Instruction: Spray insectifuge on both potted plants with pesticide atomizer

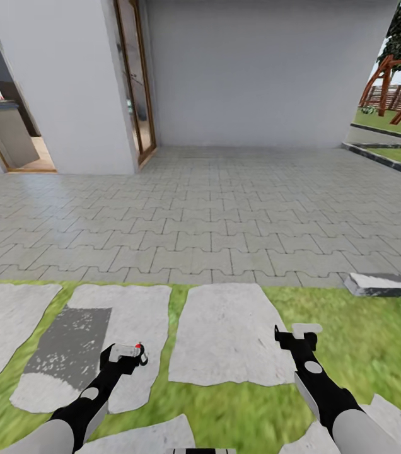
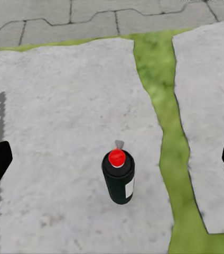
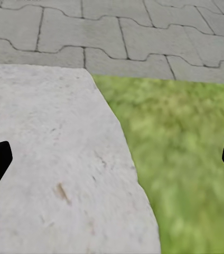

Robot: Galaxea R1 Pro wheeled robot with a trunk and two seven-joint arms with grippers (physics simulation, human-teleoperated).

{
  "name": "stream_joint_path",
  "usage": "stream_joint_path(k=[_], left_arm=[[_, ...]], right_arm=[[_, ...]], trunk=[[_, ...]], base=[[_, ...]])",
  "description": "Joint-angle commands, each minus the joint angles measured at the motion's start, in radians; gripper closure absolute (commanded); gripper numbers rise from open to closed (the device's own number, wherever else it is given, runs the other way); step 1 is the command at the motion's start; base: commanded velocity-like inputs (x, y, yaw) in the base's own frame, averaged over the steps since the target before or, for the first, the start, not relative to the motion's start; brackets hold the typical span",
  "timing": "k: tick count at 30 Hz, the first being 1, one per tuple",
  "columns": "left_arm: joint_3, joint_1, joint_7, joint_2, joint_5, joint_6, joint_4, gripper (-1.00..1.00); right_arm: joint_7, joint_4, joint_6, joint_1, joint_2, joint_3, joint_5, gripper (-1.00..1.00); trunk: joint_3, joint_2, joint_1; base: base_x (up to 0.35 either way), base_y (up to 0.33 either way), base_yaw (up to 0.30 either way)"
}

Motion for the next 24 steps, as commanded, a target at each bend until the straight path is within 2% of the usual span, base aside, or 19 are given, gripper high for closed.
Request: stream_joint_path(k=[1,16,24], left_arm=[[0.005,-0.001,-0.002,0.000,-0.008,-0.003,0.000,-1.00],[0.003,-0.002,-0.002,-0.001,-0.008,-0.004,-0.001,-1.00],[0.003,-0.001,-0.003,-0.002,-0.009,-0.004,0.001,-1.00]], right_arm=[[-0.006,0.001,-0.002,0.000,-0.001,0.005,0.000,-1.00],[-0.006,0.002,-0.002,-0.001,-0.001,0.004,0.000,-1.00],[-0.006,0.001,-0.002,-0.001,-0.001,0.005,0.000,-1.00]], trunk=[[-0.001,0.000,0.000],[-0.001,0.000,0.000],[-0.033,-0.002,0.003]], base=[[0.029,-0.030,0.012],[0.004,-0.004,0.001],[0.000,0.000,0.000]])
